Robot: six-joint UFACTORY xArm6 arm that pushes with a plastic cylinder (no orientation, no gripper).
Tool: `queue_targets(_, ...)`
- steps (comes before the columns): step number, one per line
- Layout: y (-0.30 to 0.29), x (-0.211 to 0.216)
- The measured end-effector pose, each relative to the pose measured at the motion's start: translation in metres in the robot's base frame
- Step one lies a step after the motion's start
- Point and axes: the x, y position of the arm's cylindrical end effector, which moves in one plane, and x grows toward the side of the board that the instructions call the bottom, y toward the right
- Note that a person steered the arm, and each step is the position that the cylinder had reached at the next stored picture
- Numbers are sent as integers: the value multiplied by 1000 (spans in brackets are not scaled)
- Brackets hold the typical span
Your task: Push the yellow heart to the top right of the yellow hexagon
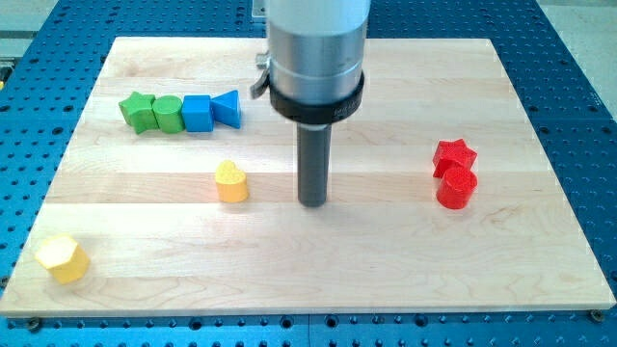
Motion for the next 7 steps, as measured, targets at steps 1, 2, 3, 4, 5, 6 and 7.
queue_targets(1, -60, -8)
queue_targets(2, -112, -8)
queue_targets(3, -116, -8)
queue_targets(4, -117, -8)
queue_targets(5, -158, 6)
queue_targets(6, -180, 11)
queue_targets(7, -184, 11)
